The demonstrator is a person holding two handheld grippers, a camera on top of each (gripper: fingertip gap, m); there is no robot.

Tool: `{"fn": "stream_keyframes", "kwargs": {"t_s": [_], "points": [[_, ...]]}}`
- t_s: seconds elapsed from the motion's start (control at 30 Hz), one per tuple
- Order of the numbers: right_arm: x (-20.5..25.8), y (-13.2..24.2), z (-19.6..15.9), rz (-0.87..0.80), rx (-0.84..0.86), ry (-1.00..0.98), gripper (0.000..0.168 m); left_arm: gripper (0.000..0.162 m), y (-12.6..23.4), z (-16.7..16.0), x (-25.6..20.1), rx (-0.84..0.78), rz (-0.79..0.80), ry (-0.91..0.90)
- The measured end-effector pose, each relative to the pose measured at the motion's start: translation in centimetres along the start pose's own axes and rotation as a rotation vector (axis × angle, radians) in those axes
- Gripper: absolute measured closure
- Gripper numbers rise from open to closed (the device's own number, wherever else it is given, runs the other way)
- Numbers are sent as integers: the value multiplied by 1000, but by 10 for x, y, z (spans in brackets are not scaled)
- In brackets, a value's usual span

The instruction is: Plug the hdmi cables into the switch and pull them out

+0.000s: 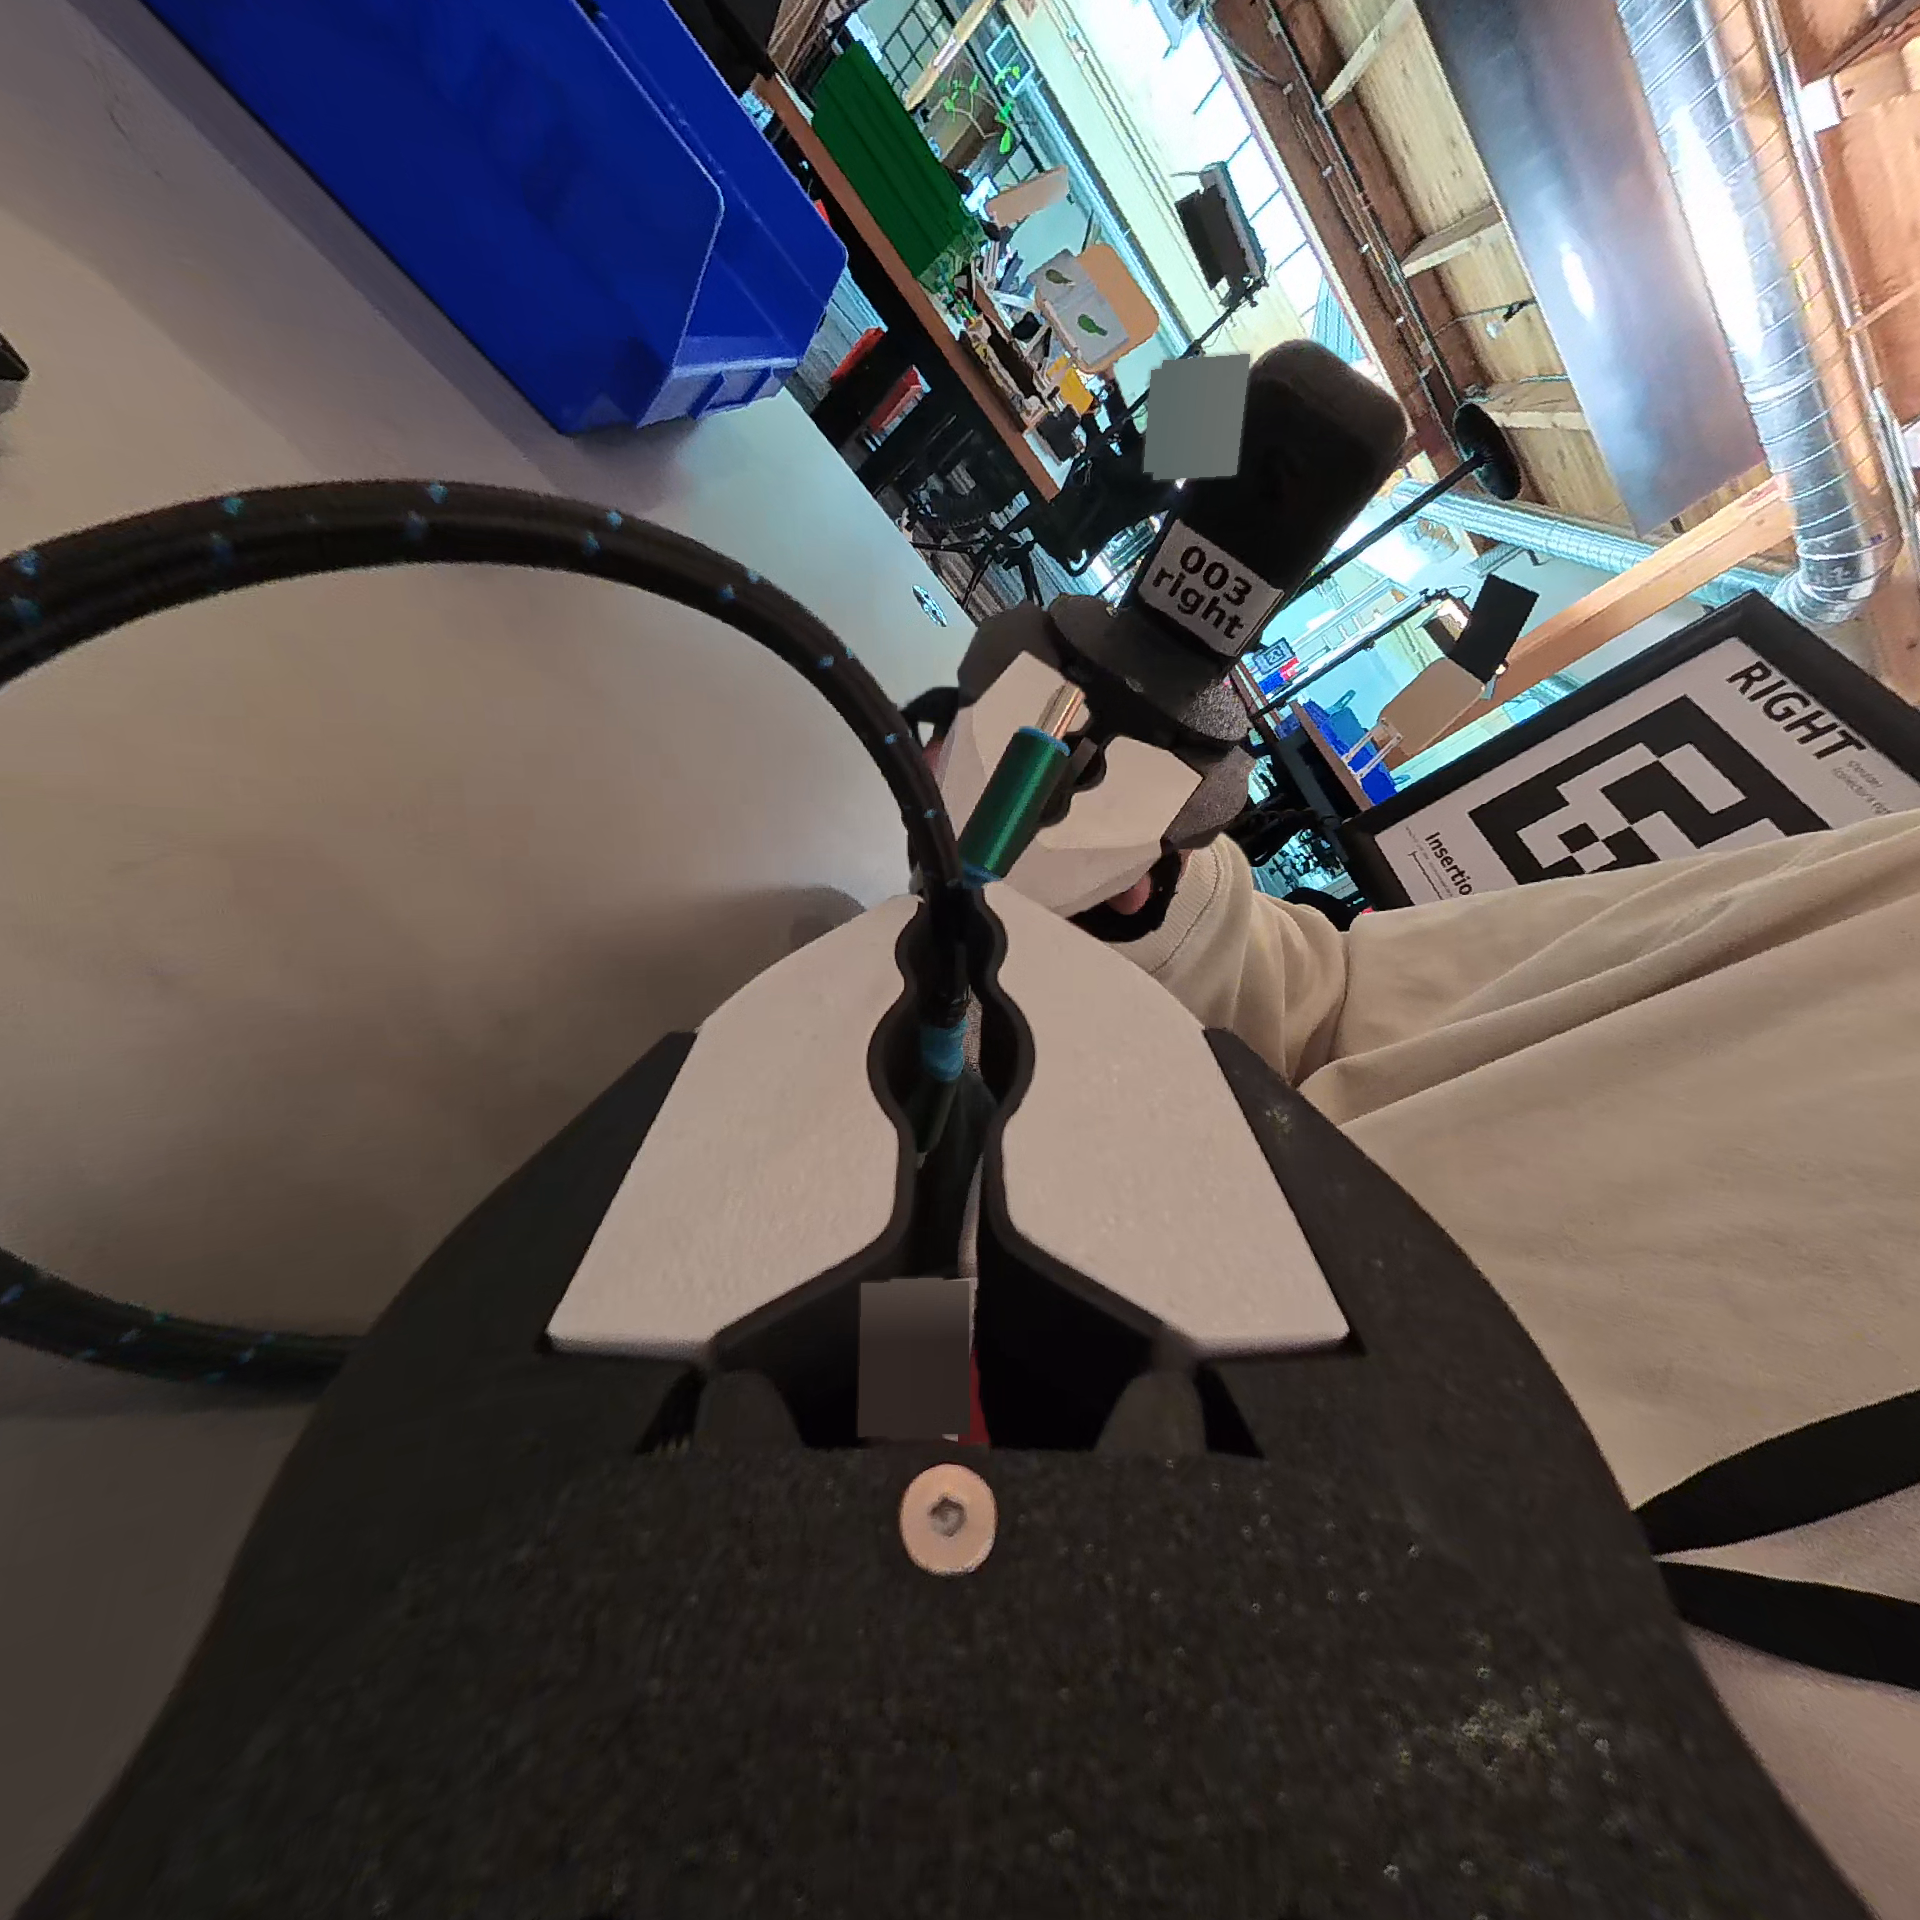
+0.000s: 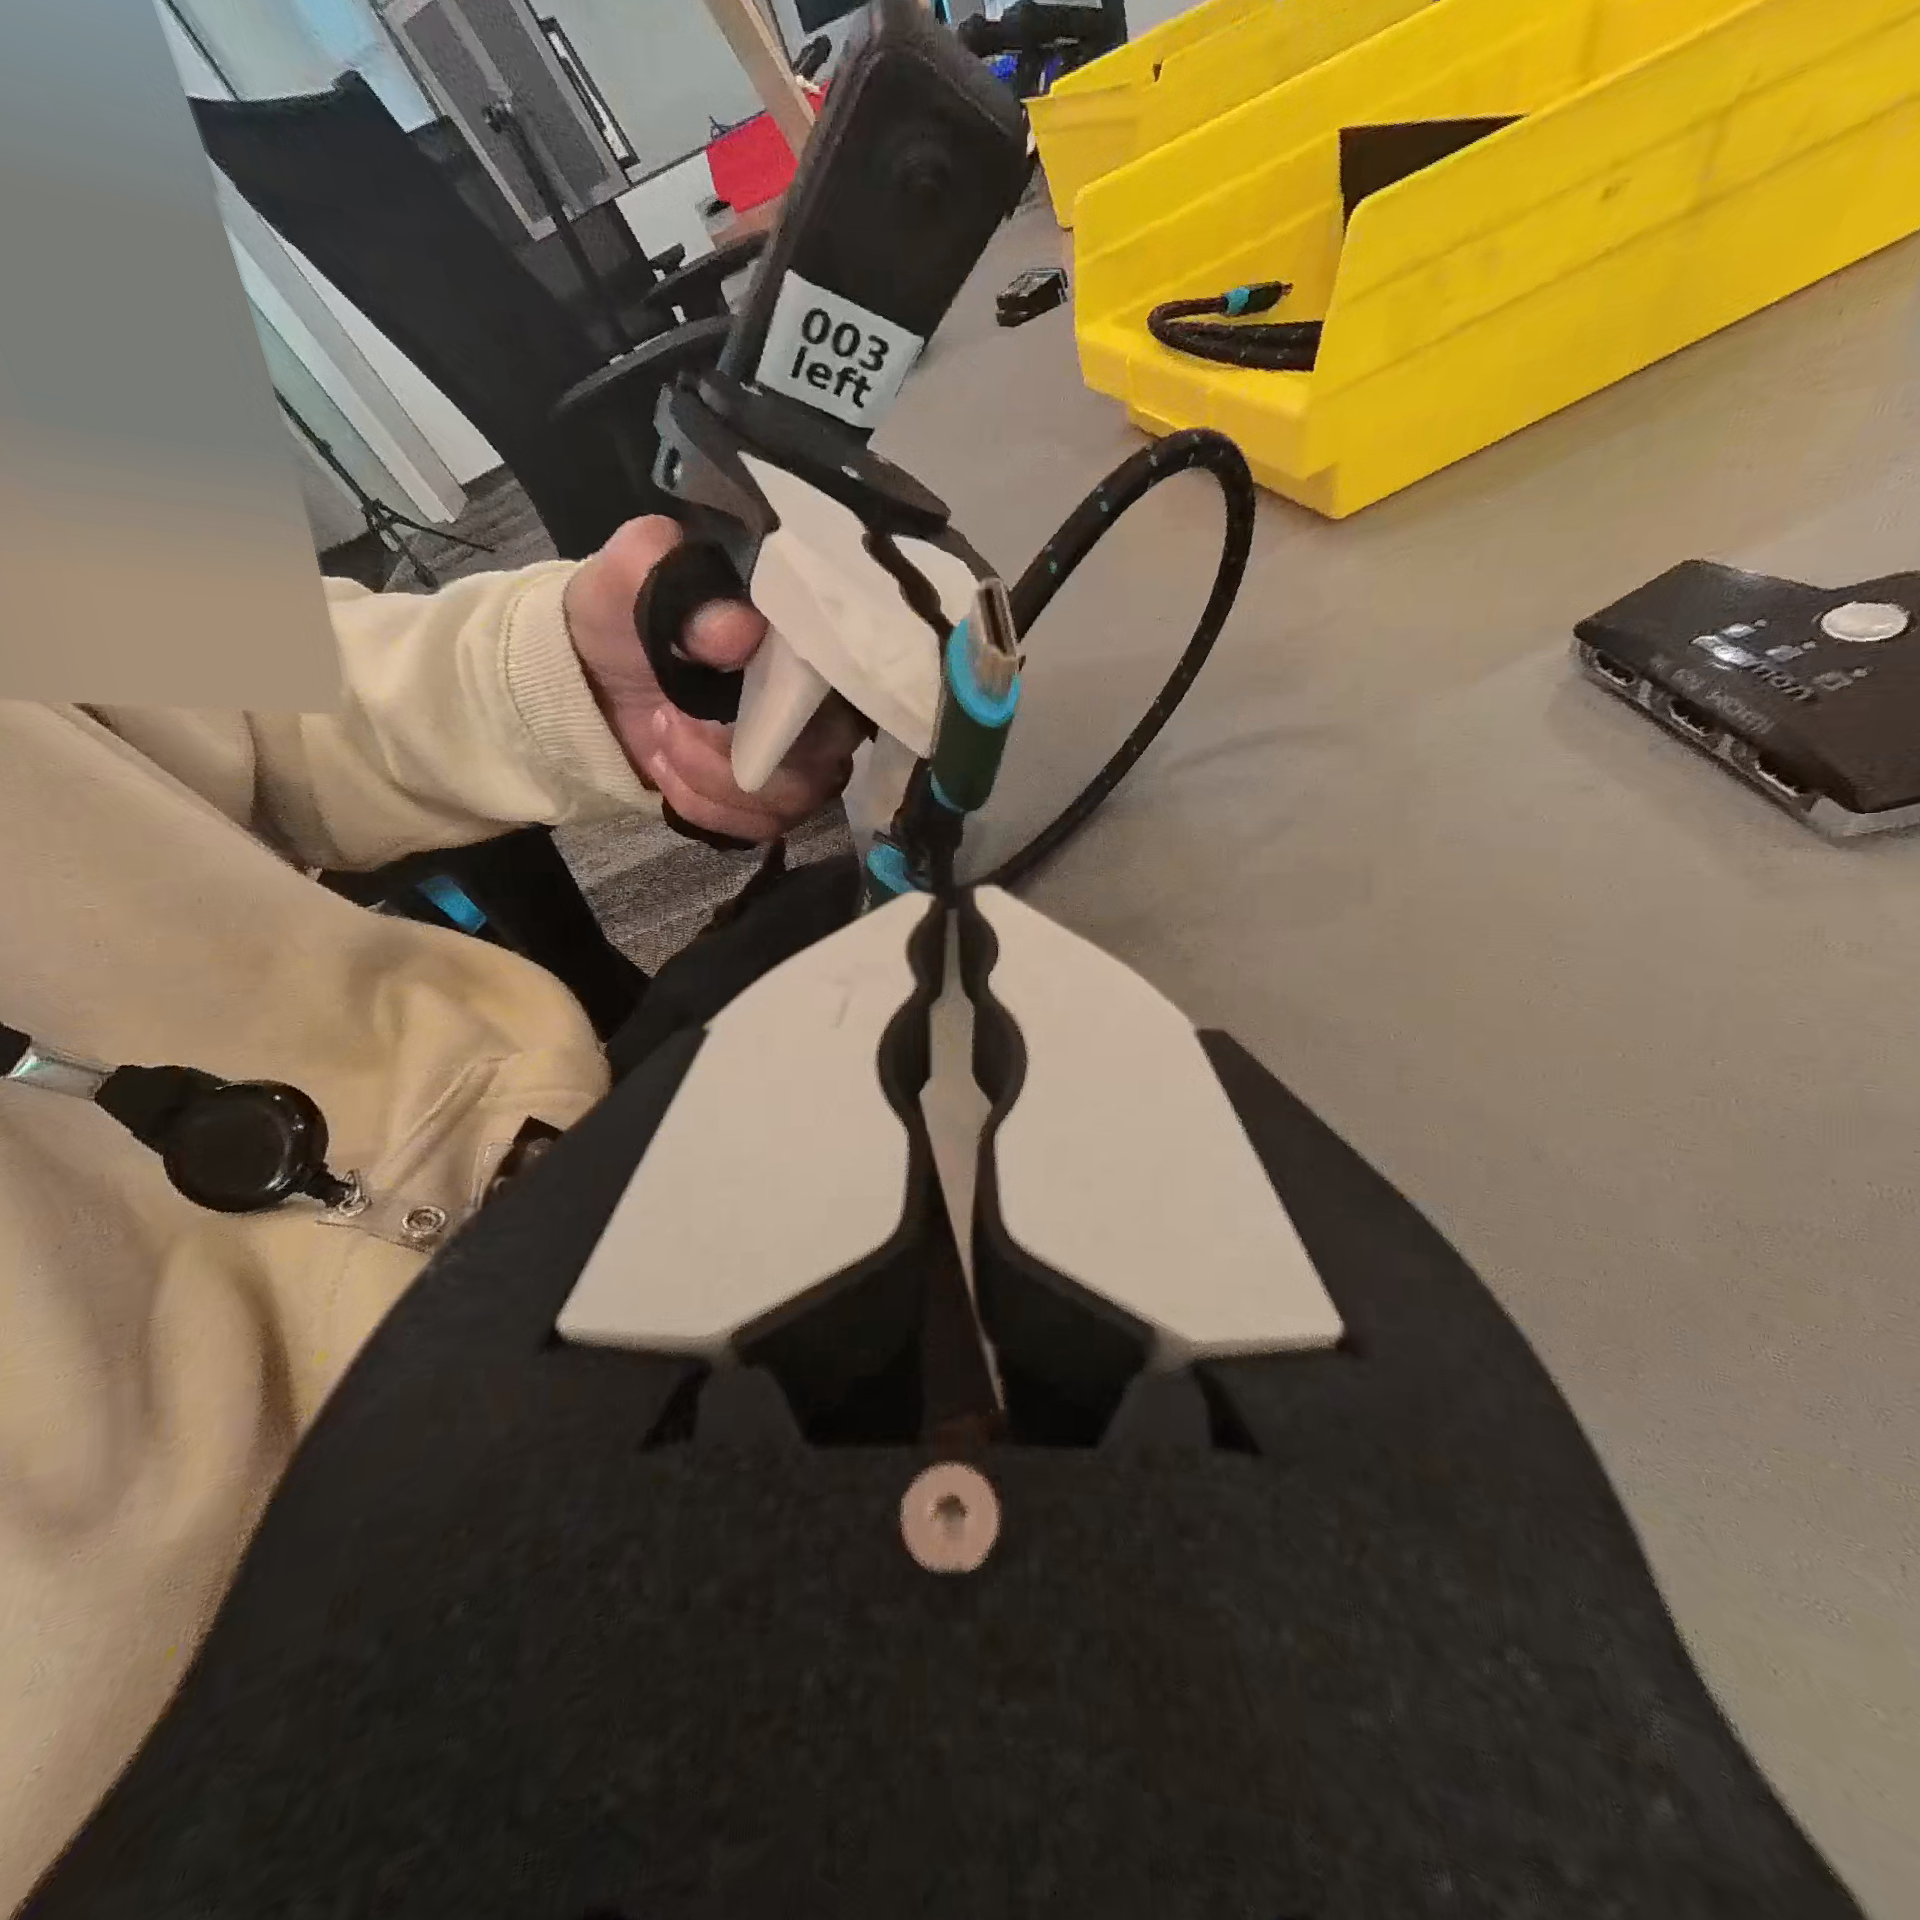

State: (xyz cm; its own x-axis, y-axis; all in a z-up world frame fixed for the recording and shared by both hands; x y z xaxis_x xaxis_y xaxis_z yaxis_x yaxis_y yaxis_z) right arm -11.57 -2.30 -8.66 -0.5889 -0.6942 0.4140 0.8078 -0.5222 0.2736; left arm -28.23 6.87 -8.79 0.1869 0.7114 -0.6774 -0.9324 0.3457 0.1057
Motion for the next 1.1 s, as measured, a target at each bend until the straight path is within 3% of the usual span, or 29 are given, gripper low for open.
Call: {"fn": "stream_keyframes", "kwargs": {"t_s": [0.4, 0.83, 1.1], "points": [[1, -3, 2, 81, -56, -113, 161, 157, -2, -1, -1, 11, -8, -4], [-2, -8, -5, 109, 3, -191, 160, 157, -1, 0, -1, 1, -2, -7], [1, -12, -3, 197, -27, -343, 161, 157, -2, 2, -4, 3, 50, -90]]}}
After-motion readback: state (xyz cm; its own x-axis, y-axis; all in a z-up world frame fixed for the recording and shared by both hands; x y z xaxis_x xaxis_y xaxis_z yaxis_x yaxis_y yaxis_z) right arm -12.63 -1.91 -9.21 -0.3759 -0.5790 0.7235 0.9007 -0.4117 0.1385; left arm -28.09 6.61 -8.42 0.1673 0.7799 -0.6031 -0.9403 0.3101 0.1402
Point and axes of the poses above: each gripper's, where its closed fingertips meet, y back along the fingers, z out of its top, x = y × z across the jaws, the point moved 9 cm from there along y, back along the fingers, and after that the axes turned 6 degrees about -y, right-handed, at the moved point
